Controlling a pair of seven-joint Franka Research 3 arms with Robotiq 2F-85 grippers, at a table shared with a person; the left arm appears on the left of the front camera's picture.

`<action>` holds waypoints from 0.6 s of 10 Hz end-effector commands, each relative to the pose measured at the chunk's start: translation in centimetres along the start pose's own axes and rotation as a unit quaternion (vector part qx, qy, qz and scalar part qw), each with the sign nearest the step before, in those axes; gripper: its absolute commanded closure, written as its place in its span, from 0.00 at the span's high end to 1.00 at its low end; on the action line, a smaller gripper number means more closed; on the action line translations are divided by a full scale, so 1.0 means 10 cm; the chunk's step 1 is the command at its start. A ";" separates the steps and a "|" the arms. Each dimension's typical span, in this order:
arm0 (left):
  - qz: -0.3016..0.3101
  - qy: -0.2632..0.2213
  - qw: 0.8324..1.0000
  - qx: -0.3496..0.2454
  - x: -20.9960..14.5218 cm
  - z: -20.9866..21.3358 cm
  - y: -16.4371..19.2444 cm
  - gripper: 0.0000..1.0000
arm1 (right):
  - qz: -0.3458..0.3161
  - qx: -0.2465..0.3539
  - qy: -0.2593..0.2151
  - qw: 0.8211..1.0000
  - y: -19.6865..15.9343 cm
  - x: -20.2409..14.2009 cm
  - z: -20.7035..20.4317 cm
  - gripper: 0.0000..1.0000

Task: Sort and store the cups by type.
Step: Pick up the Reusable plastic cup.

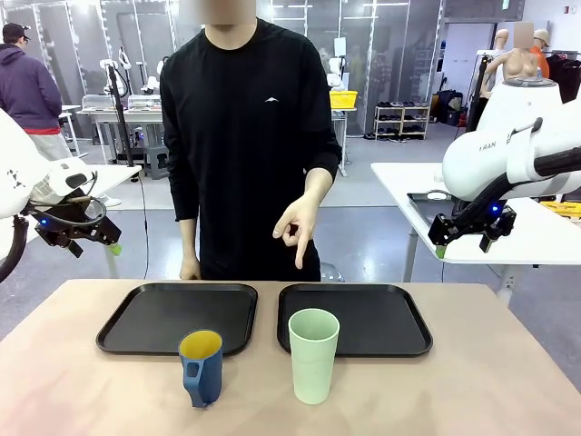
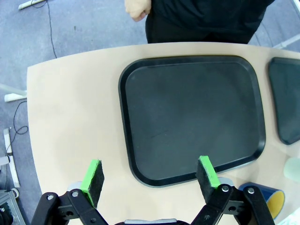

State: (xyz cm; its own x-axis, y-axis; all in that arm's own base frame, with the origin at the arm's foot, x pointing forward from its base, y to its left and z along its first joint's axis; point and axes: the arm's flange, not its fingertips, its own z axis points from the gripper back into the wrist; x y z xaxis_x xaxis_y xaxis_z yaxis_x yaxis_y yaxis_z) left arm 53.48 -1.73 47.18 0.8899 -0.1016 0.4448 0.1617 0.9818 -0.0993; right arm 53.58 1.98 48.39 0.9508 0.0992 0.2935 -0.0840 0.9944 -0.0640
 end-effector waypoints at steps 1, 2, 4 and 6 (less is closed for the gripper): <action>0.002 -0.004 1.000 -0.001 0.00 0.02 0.02 1.00 | 0.002 -0.002 -0.005 1.000 0.00 0.00 0.02 1.00; 0.002 -0.004 1.000 -0.001 0.00 0.02 0.02 1.00 | 0.002 -0.002 -0.005 1.000 0.00 0.00 0.02 1.00; 0.002 -0.004 1.000 -0.001 0.00 0.02 0.02 1.00 | 0.100 0.003 -0.022 0.995 0.08 -0.10 0.08 1.00; 0.002 -0.004 1.000 -0.001 0.00 0.02 0.02 1.00 | 0.282 0.004 -0.021 0.959 0.15 -0.35 0.24 1.00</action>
State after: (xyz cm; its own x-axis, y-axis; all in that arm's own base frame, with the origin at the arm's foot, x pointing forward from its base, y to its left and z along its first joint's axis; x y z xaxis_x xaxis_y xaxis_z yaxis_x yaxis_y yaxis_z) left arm 53.47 -1.73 47.20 0.8897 -0.1017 0.4451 0.1618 0.9818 -0.0991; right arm 51.51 4.11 49.25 0.8511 0.4545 0.2628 -0.4218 0.8900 -0.1732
